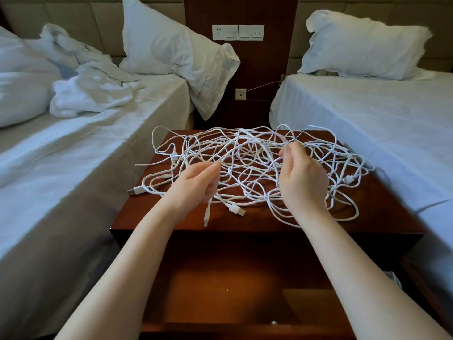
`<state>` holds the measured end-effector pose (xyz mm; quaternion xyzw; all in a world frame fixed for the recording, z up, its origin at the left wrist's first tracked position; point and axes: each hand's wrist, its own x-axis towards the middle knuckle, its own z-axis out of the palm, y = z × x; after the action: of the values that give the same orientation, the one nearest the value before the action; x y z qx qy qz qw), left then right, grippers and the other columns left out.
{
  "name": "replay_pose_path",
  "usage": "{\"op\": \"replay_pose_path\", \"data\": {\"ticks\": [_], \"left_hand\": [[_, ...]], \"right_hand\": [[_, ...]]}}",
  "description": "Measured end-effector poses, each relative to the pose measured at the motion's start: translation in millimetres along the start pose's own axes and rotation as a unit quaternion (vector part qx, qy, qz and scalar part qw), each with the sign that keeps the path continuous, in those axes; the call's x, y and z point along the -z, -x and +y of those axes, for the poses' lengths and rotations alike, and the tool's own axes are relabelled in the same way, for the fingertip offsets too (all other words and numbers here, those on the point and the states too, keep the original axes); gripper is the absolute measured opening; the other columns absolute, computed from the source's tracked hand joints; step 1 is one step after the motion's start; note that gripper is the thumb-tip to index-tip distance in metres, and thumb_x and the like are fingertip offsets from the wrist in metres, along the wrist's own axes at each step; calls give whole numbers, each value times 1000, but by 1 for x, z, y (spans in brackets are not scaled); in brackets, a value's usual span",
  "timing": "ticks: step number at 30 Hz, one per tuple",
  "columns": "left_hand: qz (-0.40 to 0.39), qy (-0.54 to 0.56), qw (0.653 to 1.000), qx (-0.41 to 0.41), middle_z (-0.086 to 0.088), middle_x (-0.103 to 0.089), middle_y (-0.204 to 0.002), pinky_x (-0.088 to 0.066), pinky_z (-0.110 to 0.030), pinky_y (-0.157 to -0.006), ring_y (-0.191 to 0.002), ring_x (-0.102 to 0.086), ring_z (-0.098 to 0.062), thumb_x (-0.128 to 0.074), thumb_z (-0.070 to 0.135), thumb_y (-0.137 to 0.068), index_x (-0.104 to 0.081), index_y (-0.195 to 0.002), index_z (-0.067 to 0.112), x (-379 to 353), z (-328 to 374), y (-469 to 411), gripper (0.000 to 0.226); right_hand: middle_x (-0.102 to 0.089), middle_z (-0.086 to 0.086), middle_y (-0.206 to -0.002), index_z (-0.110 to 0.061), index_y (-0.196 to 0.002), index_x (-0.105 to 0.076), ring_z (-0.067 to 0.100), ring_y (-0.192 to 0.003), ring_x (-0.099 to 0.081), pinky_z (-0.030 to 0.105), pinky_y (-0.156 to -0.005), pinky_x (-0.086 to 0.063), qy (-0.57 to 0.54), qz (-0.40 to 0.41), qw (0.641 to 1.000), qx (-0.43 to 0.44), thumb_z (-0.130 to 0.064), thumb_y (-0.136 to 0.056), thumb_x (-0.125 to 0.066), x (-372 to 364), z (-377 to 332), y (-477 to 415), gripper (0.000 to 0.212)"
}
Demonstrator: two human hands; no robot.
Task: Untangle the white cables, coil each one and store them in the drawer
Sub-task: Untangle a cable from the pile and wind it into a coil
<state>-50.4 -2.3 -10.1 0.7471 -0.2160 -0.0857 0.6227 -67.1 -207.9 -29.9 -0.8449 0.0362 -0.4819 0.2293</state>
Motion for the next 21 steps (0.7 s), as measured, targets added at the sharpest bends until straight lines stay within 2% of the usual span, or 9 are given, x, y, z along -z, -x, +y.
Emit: {"op": "replay_pose_path", "data": {"ticks": [3, 7, 9, 11, 14, 17, 21], "left_hand": [[-123, 68, 990, 10, 3, -29, -50, -25, -21, -44, -44, -26, -13, -40, 29, -100, -50, -71, 8, -2, 1, 3, 37], [-169, 179, 969, -34, 2, -37, -53, -31, -22, -50, -48, -33, -12, -38, 13, -92, -59, -85, 4, -7, 6, 6, 25], [-151, 238, 958, -54, 3, -34, -53, -26, -23, -50, -48, -30, -11, -38, 8, -88, -64, -82, 8, -7, 8, 5, 27], [-136, 270, 951, -66, 6, -29, -51, -19, -24, -49, -47, -24, -9, -38, 16, -89, -64, -75, 11, -7, 11, 3, 30], [-78, 279, 953, -85, 7, -26, -49, -21, -22, -46, -45, -21, -9, -33, 32, -93, -59, -65, 14, -7, 11, 1, 43], [47, 241, 964, -104, 4, -32, -48, -28, -23, -49, -44, -31, -11, -33, 26, -98, -54, -62, 13, -5, 8, -1, 44], [161, 190, 963, -107, 3, -48, -50, -40, -28, -60, -52, -48, -14, -26, 12, -104, -53, -72, 8, -3, 7, -4, 42]], "right_hand": [[-41, -7, -49, -9, -83, -62, 14, -39, -36, 18, -41, -18, -16, -24, 999, 35, -26, -100, -34, -2, -6, 3, 37], [-39, -10, -48, -13, -78, -63, 14, -38, -34, 16, -41, -13, 1, -75, 993, 90, -17, -95, -47, -4, -16, 9, 24], [-43, -9, -50, -16, -73, -58, 18, -41, -41, 20, -41, -22, 24, -150, 981, 120, -14, -92, -51, -4, -22, 12, 20], [-53, -4, -56, -18, -70, -51, 25, -51, -53, 26, -45, -34, 52, -241, 954, 171, -14, -91, -48, -5, -28, 17, 21], [-59, -4, -61, -20, -71, -54, 23, -55, -55, 27, -52, -32, -1, -313, 920, 236, -24, -93, -44, -3, -39, 24, 24], [-66, -4, -68, -21, -79, -64, 22, -60, -60, 26, -54, -33, -37, -326, 905, 270, -33, -95, -44, -6, -47, 31, 28], [-69, -2, -71, -20, -90, -69, 26, -63, -64, 30, -55, -46, -58, -300, 912, 274, -34, -95, -43, -5, -49, 32, 30]]}}
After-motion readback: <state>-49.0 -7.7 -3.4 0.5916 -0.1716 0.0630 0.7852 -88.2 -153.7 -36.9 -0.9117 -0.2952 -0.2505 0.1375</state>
